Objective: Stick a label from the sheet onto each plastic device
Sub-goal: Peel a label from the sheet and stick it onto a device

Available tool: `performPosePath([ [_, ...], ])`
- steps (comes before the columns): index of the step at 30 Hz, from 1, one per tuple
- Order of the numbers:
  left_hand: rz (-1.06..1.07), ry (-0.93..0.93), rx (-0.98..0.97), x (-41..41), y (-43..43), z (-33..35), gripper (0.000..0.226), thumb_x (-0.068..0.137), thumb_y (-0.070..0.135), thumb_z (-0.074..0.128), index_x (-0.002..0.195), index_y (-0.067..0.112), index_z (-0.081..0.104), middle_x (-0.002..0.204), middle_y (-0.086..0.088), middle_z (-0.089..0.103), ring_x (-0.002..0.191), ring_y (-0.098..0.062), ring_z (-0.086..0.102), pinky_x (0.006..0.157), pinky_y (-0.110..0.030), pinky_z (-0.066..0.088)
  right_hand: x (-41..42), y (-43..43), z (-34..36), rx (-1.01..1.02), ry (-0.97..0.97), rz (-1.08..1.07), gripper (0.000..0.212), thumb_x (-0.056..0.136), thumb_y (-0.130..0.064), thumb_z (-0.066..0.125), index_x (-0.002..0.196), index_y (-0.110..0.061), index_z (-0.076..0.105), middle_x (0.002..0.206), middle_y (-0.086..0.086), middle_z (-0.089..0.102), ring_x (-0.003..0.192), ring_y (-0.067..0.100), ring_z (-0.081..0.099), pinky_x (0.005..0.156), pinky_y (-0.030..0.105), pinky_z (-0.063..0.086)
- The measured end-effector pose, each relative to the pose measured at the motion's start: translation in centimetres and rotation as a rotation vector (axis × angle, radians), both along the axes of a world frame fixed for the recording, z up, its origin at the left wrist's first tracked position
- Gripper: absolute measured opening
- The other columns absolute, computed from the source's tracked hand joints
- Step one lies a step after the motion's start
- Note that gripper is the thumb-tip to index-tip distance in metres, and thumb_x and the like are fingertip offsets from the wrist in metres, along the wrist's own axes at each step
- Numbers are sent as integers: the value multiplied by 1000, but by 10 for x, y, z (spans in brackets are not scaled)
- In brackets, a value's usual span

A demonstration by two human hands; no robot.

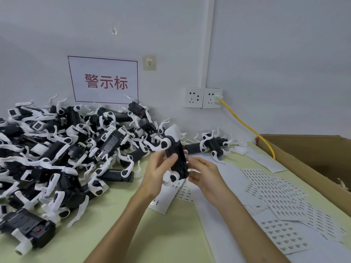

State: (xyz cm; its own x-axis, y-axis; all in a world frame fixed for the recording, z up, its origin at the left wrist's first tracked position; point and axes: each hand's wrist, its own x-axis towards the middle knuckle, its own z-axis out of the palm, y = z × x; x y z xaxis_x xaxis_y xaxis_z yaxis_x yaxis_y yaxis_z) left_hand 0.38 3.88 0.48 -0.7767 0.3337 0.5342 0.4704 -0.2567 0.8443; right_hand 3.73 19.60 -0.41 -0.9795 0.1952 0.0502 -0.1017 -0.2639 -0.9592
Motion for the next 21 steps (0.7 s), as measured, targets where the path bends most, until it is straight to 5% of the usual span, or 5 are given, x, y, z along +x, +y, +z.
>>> performPosePath([
  [4,-8,167,-100,9,7,-3,26,87,41,59,92,18,68,83,-5,70,85,-15,64,80,-39,51,1,6,2,-90,3,-14,24,96,-14,62,111,1,71,99,14,71,81,25,63,80,32,51],
  [11,25,392,-310,13,12,-5,9,89,41,59,92,46,66,88,22,68,86,-5,64,76,-18,45,5,12,7,-99,31,-13,31,95,-10,57,118,10,64,101,17,66,88,26,60,84,37,49],
  [17,76,463,-353,11,14,-11,21,86,42,59,97,26,67,106,16,66,113,-19,59,103,-47,43,6,13,11,-103,65,-28,30,93,-10,57,116,6,67,117,25,68,93,26,64,83,35,51],
  [21,132,587,-407,11,15,-10,23,85,39,58,106,32,61,111,13,69,117,-10,60,125,-45,16,4,13,12,-127,94,30,34,93,-9,54,123,3,64,121,23,67,100,28,64,82,35,49],
])
